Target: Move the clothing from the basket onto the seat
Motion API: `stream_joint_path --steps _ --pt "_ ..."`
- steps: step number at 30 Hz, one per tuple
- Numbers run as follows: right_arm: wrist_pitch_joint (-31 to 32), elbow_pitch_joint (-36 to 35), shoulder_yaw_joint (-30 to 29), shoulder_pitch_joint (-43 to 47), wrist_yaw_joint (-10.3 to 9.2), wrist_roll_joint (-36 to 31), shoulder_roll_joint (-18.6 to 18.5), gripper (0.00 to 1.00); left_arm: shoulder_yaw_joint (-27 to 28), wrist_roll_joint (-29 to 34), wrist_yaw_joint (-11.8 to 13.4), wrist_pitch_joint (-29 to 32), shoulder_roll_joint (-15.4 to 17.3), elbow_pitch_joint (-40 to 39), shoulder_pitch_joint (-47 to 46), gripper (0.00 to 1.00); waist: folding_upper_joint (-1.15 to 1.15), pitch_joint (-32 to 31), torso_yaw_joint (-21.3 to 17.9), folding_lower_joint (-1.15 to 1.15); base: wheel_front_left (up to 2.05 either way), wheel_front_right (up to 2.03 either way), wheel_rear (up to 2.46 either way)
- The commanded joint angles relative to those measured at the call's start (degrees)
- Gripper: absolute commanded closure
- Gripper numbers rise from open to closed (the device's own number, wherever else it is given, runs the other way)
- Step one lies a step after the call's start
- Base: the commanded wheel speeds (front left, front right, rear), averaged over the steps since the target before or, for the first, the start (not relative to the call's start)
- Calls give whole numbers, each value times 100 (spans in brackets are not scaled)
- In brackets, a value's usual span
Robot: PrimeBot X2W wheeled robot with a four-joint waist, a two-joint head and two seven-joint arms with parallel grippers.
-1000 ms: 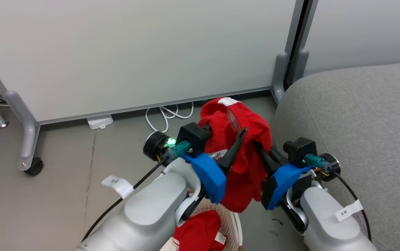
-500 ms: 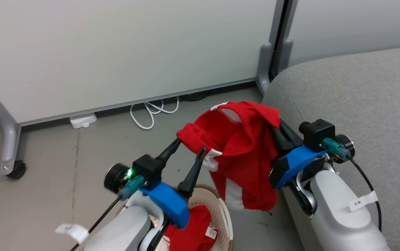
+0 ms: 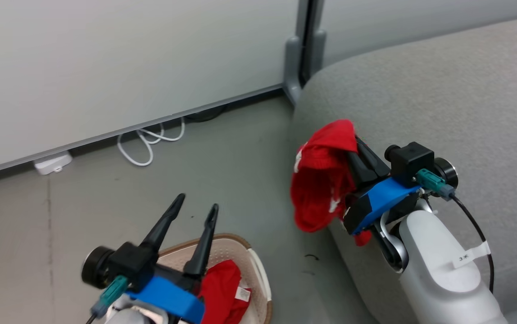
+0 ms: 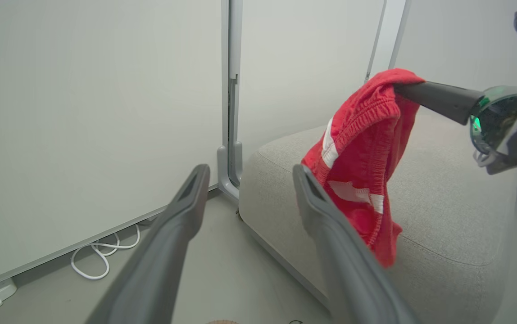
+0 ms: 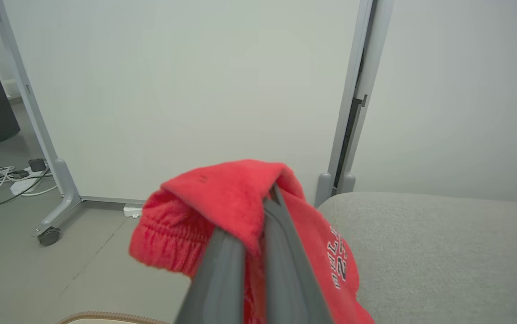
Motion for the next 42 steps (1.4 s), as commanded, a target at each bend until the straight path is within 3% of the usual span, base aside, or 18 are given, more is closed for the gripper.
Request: stream_joint_path --steps 1,8,19,34,42 --pt "6 -55 38 -25 3 28 -10 100 152 99 -35 -15 -4 -114 169 0 0 89 -283 0 0 0 0" --pt "27 -228 104 30 3 100 -10 100 927 618 -262 -15 -143 -424 849 0 0 211 -905 0 0 0 0" --pt "-5 -378 196 173 3 264 -8 100 1394 1073 -601 -15 -398 -433 1126 0 0 303 -1691 0 0 0 0" --pt "-34 -713 -248 521 3 140 -7 100 1196 1161 -827 -15 -366 -134 706 0 0 558 -1805 0 0 0 0" --pt "84 -649 -597 -135 3 193 -8 100 1188 1213 -839 -15 -312 -196 646 0 0 753 -1825 0 0 0 0"
